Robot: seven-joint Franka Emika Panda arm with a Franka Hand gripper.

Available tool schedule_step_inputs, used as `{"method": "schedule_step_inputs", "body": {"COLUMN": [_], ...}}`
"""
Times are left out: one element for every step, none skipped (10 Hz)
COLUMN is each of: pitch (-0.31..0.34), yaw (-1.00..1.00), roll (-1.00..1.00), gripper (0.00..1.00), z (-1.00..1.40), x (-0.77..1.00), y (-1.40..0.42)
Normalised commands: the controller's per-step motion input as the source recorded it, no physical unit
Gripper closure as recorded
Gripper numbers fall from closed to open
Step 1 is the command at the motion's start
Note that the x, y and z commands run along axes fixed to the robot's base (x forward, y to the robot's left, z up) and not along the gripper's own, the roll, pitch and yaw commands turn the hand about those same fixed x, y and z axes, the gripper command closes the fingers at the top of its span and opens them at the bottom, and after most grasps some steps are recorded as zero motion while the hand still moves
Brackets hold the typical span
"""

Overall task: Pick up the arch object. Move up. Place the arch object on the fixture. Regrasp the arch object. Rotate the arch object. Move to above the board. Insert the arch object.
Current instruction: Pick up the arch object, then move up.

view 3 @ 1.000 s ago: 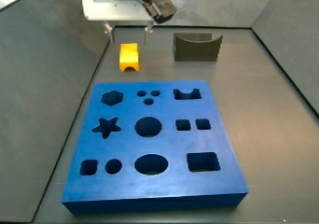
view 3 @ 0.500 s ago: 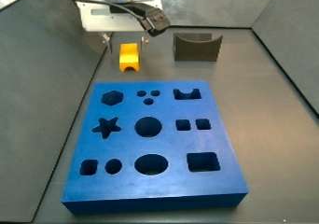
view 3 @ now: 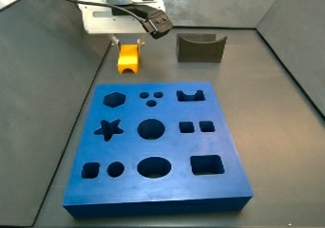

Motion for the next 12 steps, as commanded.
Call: {"method": "schedule_step_inputs", "body": {"pitch": [0.0, 0.0, 0.0, 0.0, 0.0, 0.0, 0.0, 0.0, 0.0, 0.0, 0.0, 0.01], "yaw": [0.0, 0.0, 0.0, 0.0, 0.0, 0.0, 0.0, 0.0, 0.0, 0.0, 0.0, 0.0], "roll": [0.0, 0.0, 0.0, 0.0, 0.0, 0.0, 0.0, 0.0, 0.0, 0.0, 0.0, 0.01], "gripper": [1.0, 1.0, 1.0, 1.0, 1.0, 1.0, 1.0, 1.0, 1.0, 1.0, 1.0, 1.0], "z": [0.0, 0.0, 0.0, 0.0, 0.0, 0.0, 0.0, 0.0, 0.0, 0.0, 0.83, 0.79], "x": [0.0, 0.0, 0.0, 0.0, 0.0, 0.0, 0.0, 0.0, 0.0, 0.0, 0.0, 0.0], "y": [0.0, 0.0, 0.0, 0.0, 0.0, 0.0, 0.0, 0.0, 0.0, 0.0, 0.0, 0.02]}}
